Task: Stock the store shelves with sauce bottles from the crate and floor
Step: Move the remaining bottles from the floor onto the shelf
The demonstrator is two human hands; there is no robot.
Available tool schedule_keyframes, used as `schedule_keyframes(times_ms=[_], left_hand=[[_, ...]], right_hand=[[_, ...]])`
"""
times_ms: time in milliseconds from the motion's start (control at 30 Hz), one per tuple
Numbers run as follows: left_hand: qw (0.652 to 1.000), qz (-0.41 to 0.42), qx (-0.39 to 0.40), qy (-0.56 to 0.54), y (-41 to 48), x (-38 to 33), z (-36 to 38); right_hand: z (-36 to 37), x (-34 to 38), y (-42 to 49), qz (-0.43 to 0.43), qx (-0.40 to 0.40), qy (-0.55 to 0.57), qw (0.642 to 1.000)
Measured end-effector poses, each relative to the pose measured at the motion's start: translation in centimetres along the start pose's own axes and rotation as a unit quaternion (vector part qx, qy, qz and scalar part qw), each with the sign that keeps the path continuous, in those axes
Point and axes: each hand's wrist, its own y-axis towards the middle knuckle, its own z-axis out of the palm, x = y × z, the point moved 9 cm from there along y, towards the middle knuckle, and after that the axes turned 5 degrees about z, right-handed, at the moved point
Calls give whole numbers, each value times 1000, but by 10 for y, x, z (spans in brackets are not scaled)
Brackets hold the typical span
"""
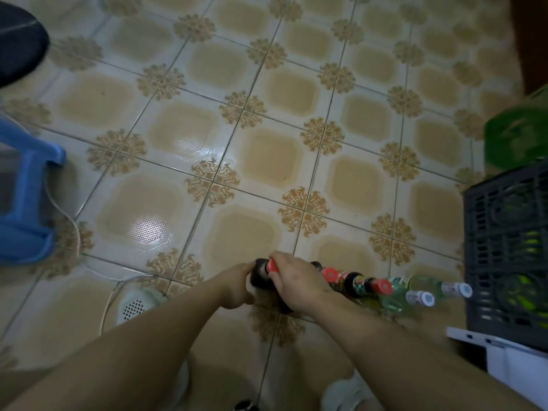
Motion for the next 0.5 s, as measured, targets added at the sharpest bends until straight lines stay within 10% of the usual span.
schedule_keyframes(times_ms=[233,500], left_hand=[[985,97,-82,-118,-53,-64,-48],[923,256,-192,-212,-189,-177,-125]], right_hand=[[-104,25,-75,-37,-193,135,971],[-258,54,-221,-100,-470,303,823]])
